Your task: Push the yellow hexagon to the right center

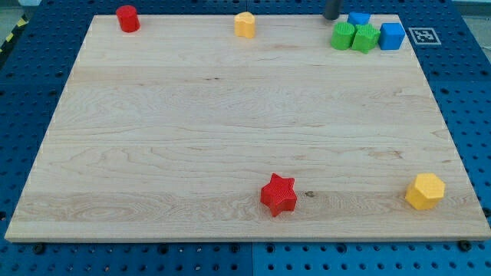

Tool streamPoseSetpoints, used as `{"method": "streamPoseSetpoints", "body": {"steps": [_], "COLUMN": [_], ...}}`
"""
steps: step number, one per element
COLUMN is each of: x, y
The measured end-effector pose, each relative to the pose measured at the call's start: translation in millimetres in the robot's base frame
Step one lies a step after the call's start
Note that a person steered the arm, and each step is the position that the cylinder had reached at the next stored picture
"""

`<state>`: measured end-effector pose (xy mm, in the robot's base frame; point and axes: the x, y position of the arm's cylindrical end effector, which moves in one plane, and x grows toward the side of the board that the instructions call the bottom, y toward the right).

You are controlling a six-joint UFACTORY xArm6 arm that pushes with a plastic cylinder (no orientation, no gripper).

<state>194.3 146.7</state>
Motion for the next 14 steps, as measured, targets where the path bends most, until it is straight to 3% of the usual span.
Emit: {"method": "streamPoseSetpoints", "body": {"steps": [2, 3, 5, 9, 12, 14], "x": [52, 107, 136, 392, 410, 404], "y": [-36, -63, -73, -49, 62, 80]}}
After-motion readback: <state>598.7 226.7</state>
